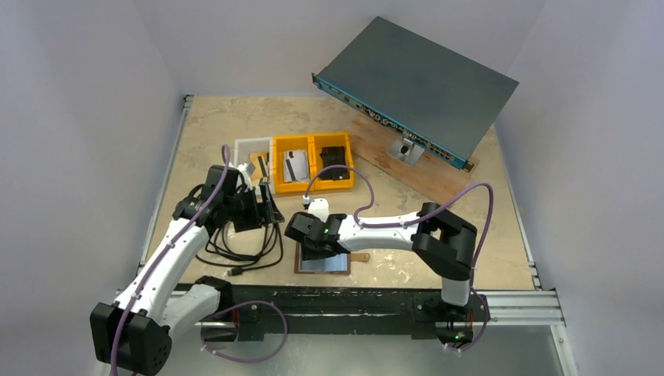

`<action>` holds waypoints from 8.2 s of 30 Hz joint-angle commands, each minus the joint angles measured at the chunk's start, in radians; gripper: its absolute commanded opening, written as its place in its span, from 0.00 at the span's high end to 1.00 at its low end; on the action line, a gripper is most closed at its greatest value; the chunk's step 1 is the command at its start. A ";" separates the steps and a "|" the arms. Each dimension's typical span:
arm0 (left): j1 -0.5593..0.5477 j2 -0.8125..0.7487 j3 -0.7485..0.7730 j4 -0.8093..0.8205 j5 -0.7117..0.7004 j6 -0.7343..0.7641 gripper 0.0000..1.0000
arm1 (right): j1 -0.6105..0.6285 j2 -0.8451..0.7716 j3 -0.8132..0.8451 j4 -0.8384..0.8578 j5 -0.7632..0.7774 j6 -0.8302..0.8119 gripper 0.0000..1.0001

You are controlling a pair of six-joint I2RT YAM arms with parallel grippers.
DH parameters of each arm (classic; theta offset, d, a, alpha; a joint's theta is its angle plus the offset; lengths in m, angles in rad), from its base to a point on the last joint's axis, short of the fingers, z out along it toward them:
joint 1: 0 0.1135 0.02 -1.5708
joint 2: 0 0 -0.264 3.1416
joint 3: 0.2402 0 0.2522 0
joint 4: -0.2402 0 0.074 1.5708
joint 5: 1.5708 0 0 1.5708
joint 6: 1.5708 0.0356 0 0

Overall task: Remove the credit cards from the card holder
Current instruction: Remove the credit card from the card holder.

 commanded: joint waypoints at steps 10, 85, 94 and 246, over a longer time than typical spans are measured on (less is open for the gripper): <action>-0.028 0.001 -0.108 0.132 0.088 -0.068 0.28 | -0.029 -0.063 -0.180 0.174 -0.125 0.034 0.88; -0.419 0.370 -0.058 0.353 -0.007 -0.265 1.00 | -0.236 -0.509 -0.552 0.331 -0.203 0.005 0.76; -0.504 0.503 -0.019 0.530 0.089 -0.325 1.00 | -0.236 -0.582 -0.540 0.259 -0.163 0.008 0.76; -0.360 0.189 -0.174 0.267 -0.131 -0.230 0.93 | -0.211 -0.190 -0.534 0.612 -0.441 0.048 0.76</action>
